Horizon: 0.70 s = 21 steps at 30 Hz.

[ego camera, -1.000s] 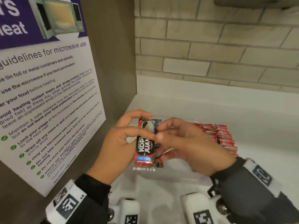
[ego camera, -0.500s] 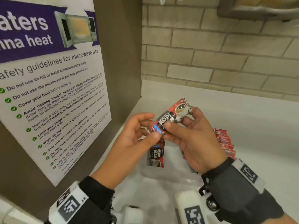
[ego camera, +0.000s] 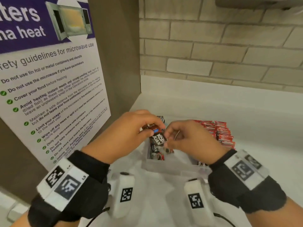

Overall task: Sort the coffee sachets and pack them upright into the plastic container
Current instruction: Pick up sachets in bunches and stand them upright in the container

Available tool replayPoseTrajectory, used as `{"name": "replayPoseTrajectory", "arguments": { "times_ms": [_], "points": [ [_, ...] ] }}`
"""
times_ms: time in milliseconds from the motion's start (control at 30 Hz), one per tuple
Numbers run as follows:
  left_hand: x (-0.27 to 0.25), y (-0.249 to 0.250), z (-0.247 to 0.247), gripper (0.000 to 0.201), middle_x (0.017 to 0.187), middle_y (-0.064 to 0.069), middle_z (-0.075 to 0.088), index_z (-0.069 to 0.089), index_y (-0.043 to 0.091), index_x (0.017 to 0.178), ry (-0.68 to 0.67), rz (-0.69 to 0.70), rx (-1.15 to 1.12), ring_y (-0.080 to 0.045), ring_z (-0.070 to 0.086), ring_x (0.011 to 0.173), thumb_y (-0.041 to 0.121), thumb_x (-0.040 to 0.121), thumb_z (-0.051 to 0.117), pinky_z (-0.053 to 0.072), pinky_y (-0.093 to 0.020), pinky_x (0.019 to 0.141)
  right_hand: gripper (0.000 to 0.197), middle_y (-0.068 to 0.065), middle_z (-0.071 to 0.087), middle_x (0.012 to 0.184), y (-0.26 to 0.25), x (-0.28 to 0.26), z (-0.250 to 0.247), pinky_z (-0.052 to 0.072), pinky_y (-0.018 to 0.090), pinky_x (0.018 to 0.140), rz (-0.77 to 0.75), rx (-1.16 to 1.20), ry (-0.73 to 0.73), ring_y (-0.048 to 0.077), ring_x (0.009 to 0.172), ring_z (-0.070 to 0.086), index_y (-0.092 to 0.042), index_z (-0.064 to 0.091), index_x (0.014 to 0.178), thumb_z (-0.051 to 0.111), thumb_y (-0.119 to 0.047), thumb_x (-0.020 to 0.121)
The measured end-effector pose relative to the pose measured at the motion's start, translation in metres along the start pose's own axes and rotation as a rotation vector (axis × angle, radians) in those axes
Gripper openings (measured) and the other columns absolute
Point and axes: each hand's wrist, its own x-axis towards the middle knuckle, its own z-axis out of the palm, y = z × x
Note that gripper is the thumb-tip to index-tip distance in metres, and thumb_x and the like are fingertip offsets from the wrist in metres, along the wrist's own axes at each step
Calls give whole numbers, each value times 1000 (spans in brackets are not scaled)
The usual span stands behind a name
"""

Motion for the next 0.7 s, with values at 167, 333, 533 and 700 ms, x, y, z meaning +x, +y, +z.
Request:
{"name": "replayPoseTrajectory", "arguments": {
  "times_ms": [167, 333, 533, 700],
  "points": [
    [0, -10, 20, 48, 94, 15, 57, 52, 32, 119, -49, -94, -3, -3, 55, 80, 6, 82, 69, 45, -15, 71, 17, -9, 56, 62, 19, 5, 30, 38, 7, 52, 98, -77, -1, -1, 52, 47, -20, 61, 67, 74, -14, 75],
    [-13, -27, 35, 55, 108, 19, 44, 39, 43, 112, 105, -135, -124, 0, 46, 99, 15, 79, 73, 38, -8, 79, 21, -12, 57, 56, 31, 14, 41, 47, 18, 62, 226, -92, 9, -1, 52, 52, -24, 60, 60, 74, -16, 75],
    [-30, -38, 57, 84, 144, 22, 19, 14, 39, 141, -47, -489, -489, 9, 15, 134, 27, 70, 56, 20, -14, 103, 23, -9, 57, 62, 36, 18, 48, 46, 22, 62, 286, -143, 8, 7, 61, 55, -22, 56, 60, 74, -18, 73],
    [-33, -37, 69, 99, 153, 23, 1, -3, 41, 148, -196, -620, -700, 9, 0, 137, 28, 66, 50, 13, -24, 113, 38, -6, 48, 75, 34, 18, 46, 33, 21, 53, 319, -133, -70, 10, 67, 47, -18, 43, 85, 78, -24, 71]
  ]
}}
